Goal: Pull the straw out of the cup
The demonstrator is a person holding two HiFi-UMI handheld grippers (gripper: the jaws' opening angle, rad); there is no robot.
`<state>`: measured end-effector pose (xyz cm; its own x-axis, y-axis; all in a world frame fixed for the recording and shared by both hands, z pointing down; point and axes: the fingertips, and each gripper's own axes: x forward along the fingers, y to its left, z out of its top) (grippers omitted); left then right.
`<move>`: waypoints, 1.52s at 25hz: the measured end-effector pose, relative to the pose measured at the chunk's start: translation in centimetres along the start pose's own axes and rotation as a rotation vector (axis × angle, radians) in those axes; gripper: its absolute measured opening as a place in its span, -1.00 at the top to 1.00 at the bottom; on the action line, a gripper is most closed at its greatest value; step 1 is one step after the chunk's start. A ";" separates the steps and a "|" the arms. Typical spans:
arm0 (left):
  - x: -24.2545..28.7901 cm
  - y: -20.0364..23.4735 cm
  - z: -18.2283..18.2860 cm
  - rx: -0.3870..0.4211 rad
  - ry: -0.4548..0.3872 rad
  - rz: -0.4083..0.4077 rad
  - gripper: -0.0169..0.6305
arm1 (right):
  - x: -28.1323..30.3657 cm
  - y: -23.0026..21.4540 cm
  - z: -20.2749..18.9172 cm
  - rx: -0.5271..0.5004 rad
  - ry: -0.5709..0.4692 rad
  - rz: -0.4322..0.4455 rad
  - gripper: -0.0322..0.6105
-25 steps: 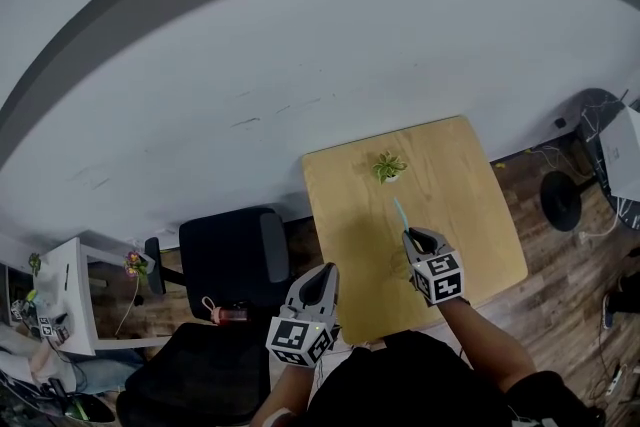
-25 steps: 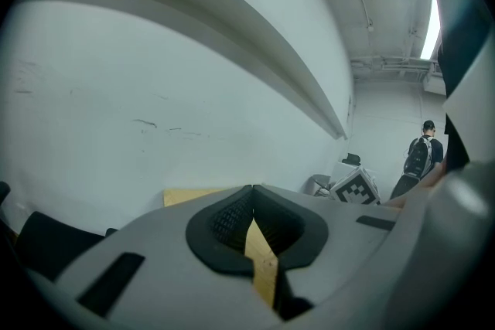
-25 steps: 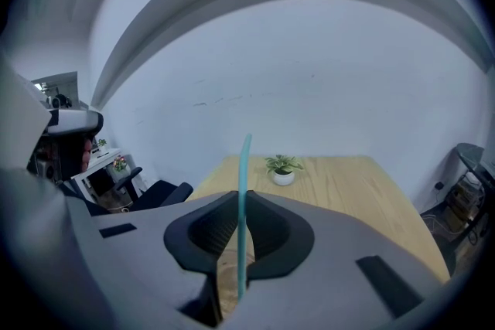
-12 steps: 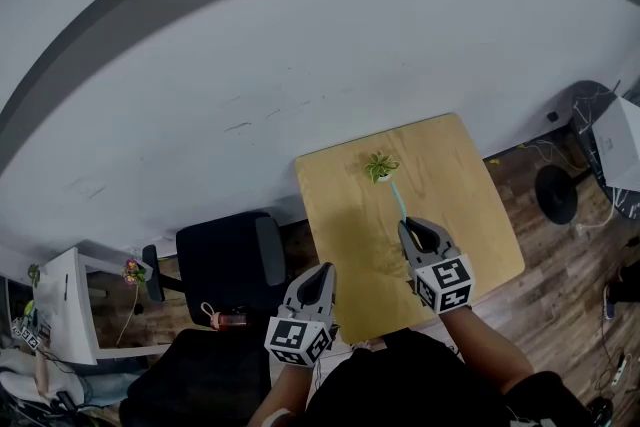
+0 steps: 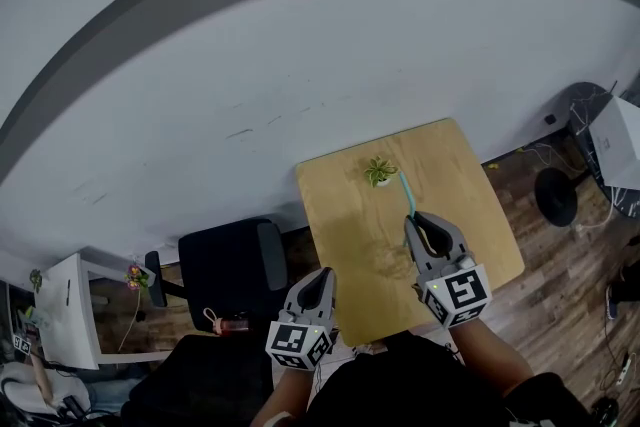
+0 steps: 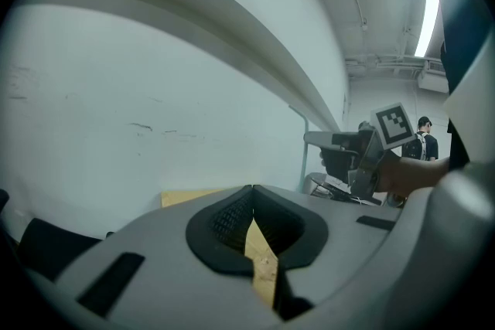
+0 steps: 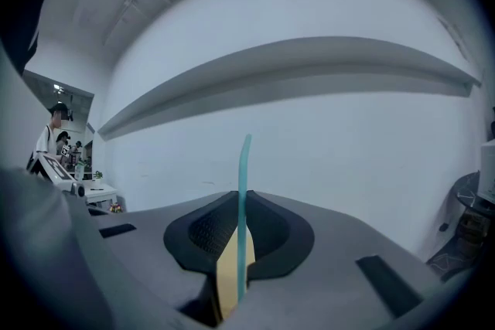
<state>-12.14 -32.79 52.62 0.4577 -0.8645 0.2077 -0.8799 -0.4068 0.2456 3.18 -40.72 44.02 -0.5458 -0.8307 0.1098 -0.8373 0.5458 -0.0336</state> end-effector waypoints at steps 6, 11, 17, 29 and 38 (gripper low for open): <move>-0.3 -0.2 -0.3 -0.001 0.009 -0.001 0.89 | -2.9 -0.6 5.7 -0.014 -0.128 -0.037 0.74; -0.2 -0.7 0.3 0.016 -0.001 -0.011 0.89 | -4.5 -0.5 9.1 -0.039 -0.205 -0.041 0.74; 0.4 -1.2 1.3 0.024 -0.027 -0.019 0.89 | -5.6 -0.6 10.0 -0.035 -0.225 -0.047 0.74; 0.4 -1.9 2.7 0.041 -0.063 -0.013 0.89 | -5.5 -1.2 9.1 -0.033 -0.184 -0.056 0.75; 0.3 -2.1 2.8 0.048 -0.060 -0.005 0.89 | -5.4 -1.4 8.8 -0.035 -0.172 -0.052 0.75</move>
<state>-10.54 -32.97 49.54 0.4545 -0.8782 0.1492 -0.8836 -0.4232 0.2005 7.02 -37.95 34.72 -0.5016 -0.8629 -0.0616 -0.8646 0.5024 0.0031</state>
